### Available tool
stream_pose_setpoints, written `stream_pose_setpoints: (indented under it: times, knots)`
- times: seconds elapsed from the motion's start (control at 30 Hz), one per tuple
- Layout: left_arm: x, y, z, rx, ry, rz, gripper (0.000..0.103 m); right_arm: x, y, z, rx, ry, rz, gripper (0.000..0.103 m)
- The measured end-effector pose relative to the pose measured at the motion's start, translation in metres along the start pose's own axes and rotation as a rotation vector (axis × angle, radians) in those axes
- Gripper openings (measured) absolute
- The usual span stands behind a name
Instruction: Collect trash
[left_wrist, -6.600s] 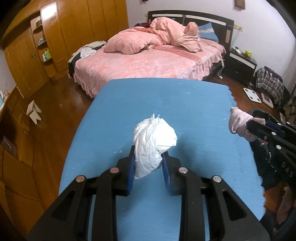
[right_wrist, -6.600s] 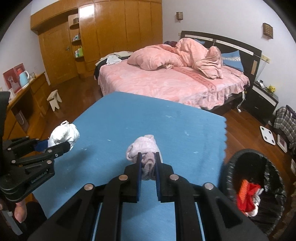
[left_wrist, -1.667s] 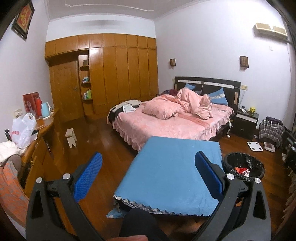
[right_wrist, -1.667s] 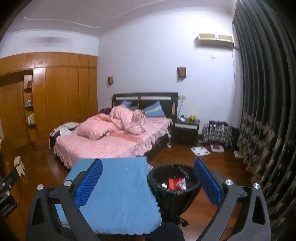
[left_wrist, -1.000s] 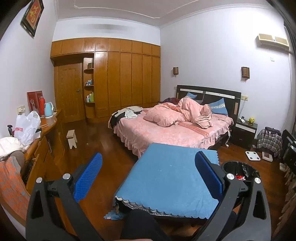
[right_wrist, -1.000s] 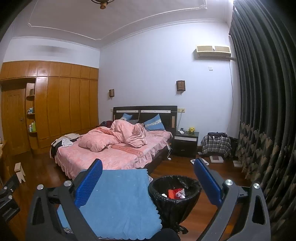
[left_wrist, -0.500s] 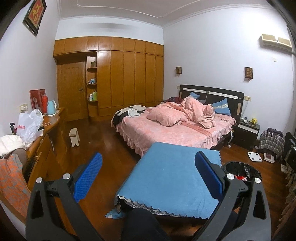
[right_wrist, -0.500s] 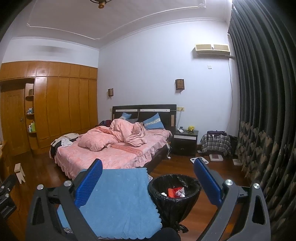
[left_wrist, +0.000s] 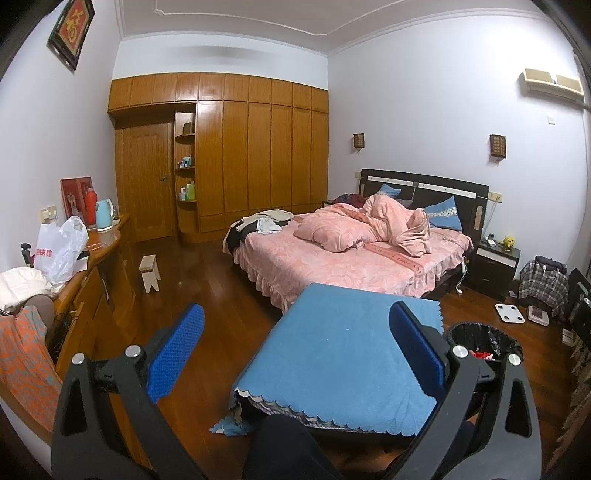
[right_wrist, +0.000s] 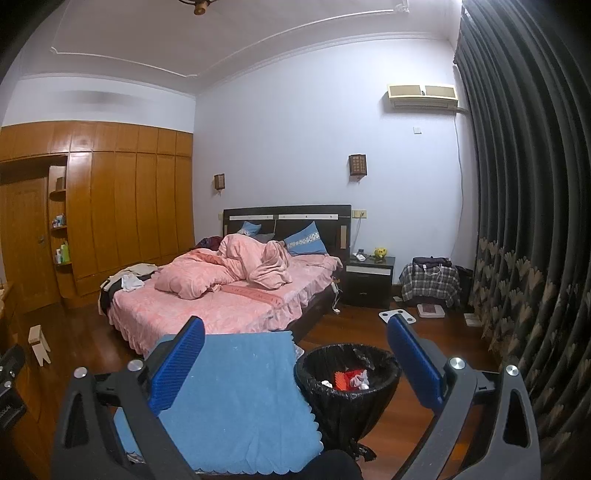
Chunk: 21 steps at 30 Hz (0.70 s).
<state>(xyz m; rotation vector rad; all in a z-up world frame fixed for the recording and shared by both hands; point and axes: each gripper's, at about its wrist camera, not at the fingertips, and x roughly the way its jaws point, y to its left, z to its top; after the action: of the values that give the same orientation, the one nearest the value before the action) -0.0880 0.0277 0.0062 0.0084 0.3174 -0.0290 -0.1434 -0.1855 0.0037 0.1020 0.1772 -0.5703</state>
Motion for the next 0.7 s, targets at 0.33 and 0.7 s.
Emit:
stream_pose_setpoints:
  times: [0.33, 0.7]
  knots:
    - [0.0006, -0.0001, 0.0001, -0.003, 0.002, -0.002, 0.097, -0.0015, -0.0011, 0.0007, 0.003, 0.003, 0.001, 0.097]
    - [0.0006, 0.0002, -0.0018, -0.003, 0.001, 0.001, 0.097, -0.0013, -0.0015, 0.0017, 0.001, 0.003, 0.0, 0.097]
